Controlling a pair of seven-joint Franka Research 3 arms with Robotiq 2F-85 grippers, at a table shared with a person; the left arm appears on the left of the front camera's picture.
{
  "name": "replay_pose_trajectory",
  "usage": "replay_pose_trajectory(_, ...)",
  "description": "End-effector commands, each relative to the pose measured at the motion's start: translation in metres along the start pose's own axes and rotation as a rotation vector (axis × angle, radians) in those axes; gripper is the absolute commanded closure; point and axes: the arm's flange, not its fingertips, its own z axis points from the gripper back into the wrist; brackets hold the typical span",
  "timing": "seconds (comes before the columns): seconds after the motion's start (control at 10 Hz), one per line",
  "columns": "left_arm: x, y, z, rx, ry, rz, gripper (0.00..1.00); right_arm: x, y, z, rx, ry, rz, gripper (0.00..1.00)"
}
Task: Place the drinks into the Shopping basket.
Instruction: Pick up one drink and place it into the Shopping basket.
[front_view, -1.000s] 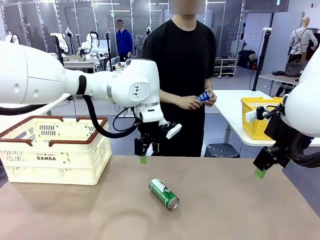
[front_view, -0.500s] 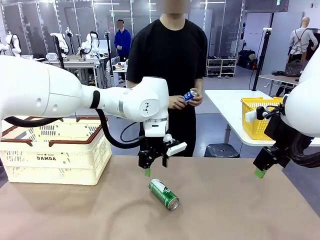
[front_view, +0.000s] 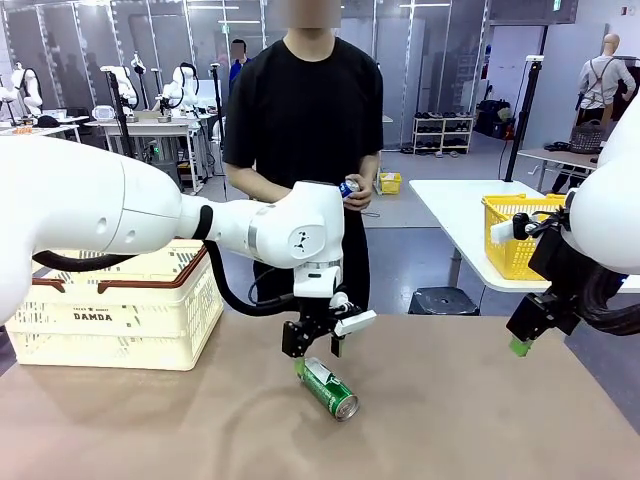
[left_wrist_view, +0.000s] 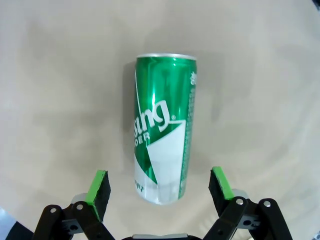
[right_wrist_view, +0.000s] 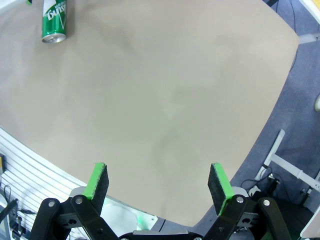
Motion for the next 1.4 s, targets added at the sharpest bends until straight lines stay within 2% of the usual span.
replay_pose_trajectory(0.0,0.010,0.005,-0.013,0.024,-0.045,0.019,0.00,-0.002,0.000,-0.001,0.008,0.000,0.003,0.00)
replay_pose_trajectory(0.3,0.021,0.010,-0.034,0.013,-0.025,0.108,0.00,-0.002,0.000,-0.001,0.008,0.000,0.003,0.00)
replay_pose_trajectory(0.7,0.020,0.008,-0.046,0.018,0.003,0.121,0.00,-0.002,0.000,-0.001,0.008,0.000,0.003,0.00)
replay_pose_trajectory(1.3,0.022,0.009,-0.049,0.023,-0.010,0.131,0.59,-0.002,0.000,-0.001,0.008,0.000,0.003,0.00)
